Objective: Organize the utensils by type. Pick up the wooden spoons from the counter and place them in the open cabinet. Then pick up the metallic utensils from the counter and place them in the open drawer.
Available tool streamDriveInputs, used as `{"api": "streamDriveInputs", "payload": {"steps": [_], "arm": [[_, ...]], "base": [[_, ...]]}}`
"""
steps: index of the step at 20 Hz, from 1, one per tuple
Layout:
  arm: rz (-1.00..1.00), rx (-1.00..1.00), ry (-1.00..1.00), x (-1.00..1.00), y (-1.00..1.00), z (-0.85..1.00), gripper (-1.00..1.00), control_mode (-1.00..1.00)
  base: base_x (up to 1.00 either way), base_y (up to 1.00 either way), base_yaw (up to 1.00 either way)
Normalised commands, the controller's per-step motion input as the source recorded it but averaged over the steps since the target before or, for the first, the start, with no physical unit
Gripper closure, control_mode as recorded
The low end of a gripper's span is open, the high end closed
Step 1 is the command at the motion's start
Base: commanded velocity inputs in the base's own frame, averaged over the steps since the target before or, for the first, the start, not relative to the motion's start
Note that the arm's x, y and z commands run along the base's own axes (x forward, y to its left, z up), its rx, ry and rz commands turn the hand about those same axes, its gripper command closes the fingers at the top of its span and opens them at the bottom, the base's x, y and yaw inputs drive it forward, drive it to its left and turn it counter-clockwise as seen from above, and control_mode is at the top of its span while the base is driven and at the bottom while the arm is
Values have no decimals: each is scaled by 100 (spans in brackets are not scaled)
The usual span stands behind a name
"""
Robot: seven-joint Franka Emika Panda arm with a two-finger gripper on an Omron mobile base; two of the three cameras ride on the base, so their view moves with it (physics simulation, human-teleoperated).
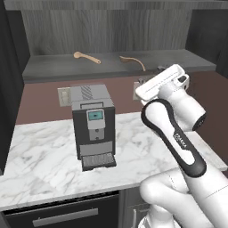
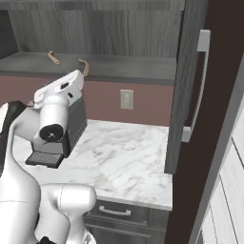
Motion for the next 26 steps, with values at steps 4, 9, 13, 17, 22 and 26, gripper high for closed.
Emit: {"api": "streamDriveInputs", "payload": {"steps": [4, 9, 13, 17, 22, 26], "arm": [[-18, 12, 34, -100, 0, 56, -100, -100], [-16, 11, 40, -94, -3, 74, -100, -100], [-8, 5, 43, -65, -13, 92, -100, -100], [-4, 2, 46, -61, -17, 95, -100, -100], [-2, 0, 44, -65, -9, 42, -100, -100], [0, -3, 10, -90, 2, -55, -100, -100]], "base": [[0, 0, 0], [0, 0, 0], [0, 0, 0], [0, 0, 0], [0, 0, 0], [0, 0, 0]]}}
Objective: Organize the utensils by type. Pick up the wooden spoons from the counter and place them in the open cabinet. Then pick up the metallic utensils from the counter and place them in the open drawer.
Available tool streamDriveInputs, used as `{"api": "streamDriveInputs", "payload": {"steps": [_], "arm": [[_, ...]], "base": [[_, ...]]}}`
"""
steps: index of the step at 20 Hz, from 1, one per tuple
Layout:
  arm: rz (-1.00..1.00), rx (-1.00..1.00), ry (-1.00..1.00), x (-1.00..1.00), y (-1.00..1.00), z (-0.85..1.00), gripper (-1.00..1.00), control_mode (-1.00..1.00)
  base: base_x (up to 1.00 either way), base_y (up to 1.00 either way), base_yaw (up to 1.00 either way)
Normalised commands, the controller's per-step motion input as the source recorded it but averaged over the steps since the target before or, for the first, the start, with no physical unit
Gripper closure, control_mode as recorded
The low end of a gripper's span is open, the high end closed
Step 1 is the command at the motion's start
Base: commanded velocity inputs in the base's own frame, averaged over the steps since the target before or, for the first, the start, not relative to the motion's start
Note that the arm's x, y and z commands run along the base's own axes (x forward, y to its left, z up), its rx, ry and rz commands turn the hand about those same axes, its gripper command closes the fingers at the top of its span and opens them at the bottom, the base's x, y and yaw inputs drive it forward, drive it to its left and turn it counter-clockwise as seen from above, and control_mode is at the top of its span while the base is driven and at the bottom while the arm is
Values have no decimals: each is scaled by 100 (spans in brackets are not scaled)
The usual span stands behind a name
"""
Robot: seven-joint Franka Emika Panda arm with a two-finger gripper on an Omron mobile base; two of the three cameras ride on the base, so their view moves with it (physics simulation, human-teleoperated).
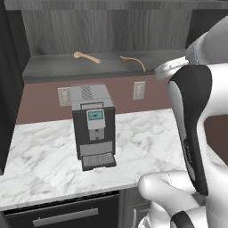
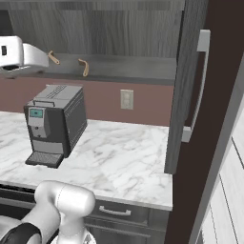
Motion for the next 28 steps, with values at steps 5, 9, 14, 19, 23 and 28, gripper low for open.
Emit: {"api": "streamDriveInputs", "payload": {"steps": [5, 9, 14, 19, 23, 28], "arm": [[0, -8, 0, -76, 15, -98, -100, -100], [0, 1, 0, -24, -1, -74, -100, -100], [0, 10, 0, 0, -15, -34, -100, -100], [0, 12, 2, 0, -22, -24, -100, -100], [0, 11, 2, 0, -15, -22, -100, -100], [0, 8, 4, 0, -7, -8, -100, -100]], "base": [[0, 0, 0], [0, 0, 0], [0, 0, 0], [0, 0, 0], [0, 0, 0], [0, 0, 0]]}}
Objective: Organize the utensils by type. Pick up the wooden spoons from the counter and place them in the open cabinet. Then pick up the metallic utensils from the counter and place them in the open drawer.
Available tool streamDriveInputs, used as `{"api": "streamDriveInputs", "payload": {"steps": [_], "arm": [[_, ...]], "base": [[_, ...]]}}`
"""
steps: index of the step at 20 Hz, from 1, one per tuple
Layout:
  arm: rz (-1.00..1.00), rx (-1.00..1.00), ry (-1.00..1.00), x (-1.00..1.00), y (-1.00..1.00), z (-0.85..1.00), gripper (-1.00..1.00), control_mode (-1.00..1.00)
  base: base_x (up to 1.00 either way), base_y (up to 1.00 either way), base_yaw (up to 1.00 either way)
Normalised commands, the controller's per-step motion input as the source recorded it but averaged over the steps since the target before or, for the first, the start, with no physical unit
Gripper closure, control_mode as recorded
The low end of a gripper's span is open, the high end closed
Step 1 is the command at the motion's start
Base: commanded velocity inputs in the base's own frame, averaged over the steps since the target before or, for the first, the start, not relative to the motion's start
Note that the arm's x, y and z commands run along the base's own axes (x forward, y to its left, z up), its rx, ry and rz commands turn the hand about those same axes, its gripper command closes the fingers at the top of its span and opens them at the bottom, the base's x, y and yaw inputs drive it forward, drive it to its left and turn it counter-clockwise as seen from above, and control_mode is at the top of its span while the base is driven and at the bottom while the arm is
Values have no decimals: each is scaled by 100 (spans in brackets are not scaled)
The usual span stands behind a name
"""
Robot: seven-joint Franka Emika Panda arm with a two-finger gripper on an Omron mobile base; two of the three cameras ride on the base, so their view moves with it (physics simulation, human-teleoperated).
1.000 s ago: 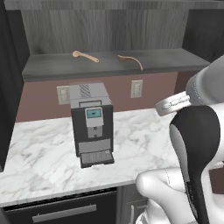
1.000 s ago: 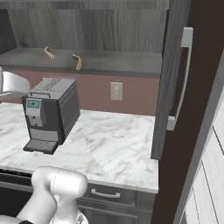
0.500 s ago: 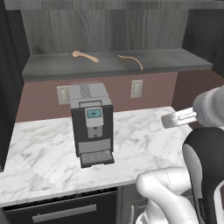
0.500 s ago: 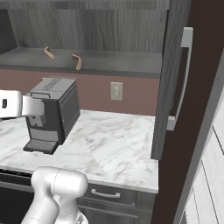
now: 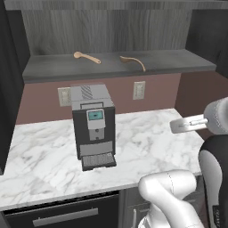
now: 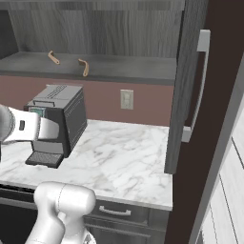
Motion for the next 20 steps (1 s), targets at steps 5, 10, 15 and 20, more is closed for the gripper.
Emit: {"api": "streamDriveInputs", "payload": {"steps": [5, 10, 15, 20], "arm": [[0, 8, 1, 0, -14, -18, -100, -100], [0, 2, 1, 0, -1, -8, -100, -100], [0, 0, 0, 0, 0, -2, -100, -100], [0, 0, 0, 0, 0, 0, -100, -100]], "base": [[0, 0, 0], [0, 0, 0], [0, 0, 0], [0, 0, 0]]}}
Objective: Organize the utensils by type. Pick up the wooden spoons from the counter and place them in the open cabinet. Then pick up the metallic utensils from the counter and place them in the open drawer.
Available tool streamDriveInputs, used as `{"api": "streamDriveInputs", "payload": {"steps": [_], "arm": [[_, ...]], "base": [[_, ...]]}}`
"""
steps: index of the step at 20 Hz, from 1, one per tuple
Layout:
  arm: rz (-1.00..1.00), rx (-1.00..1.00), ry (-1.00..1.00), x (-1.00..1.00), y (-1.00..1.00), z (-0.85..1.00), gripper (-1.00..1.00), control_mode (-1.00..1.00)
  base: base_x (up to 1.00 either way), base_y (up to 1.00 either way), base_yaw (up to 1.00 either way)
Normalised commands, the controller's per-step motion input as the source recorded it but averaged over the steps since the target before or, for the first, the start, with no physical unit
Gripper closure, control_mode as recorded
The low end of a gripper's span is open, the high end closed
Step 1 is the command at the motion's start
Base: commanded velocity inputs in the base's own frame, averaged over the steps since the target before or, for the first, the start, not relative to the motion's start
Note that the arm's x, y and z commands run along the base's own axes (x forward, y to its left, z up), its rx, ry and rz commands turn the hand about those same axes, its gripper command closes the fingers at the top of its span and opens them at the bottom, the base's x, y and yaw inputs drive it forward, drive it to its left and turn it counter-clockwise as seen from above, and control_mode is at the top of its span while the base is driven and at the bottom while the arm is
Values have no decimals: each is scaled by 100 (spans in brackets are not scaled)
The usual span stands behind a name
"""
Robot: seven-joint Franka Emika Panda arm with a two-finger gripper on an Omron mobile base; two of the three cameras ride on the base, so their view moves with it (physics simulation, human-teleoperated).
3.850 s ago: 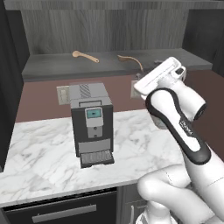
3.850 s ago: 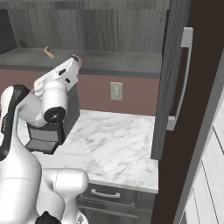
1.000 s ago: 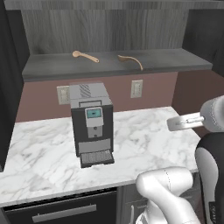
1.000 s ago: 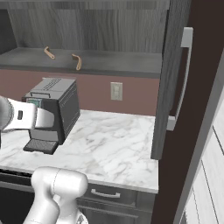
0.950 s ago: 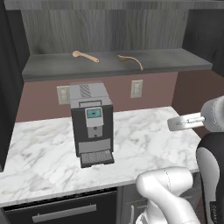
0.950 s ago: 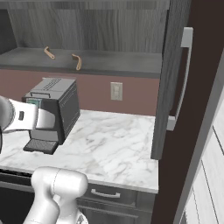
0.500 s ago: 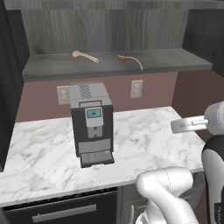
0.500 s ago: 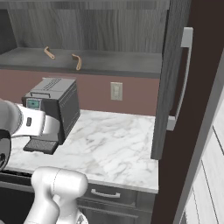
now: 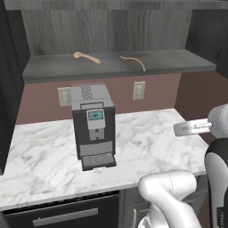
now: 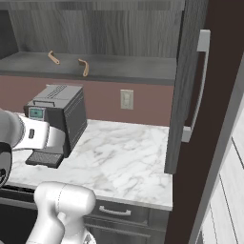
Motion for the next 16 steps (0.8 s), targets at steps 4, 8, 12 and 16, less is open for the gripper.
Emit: {"api": "streamDriveInputs", "payload": {"steps": [4, 8, 12, 16], "arm": [[0, 0, 0, 0, -5, 0, -100, -100], [0, 0, 3, 0, -1, 0, -100, -100], [0, 0, 0, 0, 0, 0, -100, 100], [0, 0, 0, 0, 0, 0, -100, 100]], "base": [[0, 0, 0], [0, 0, 0], [-23, 0, 0], [-70, 0, -4]]}}
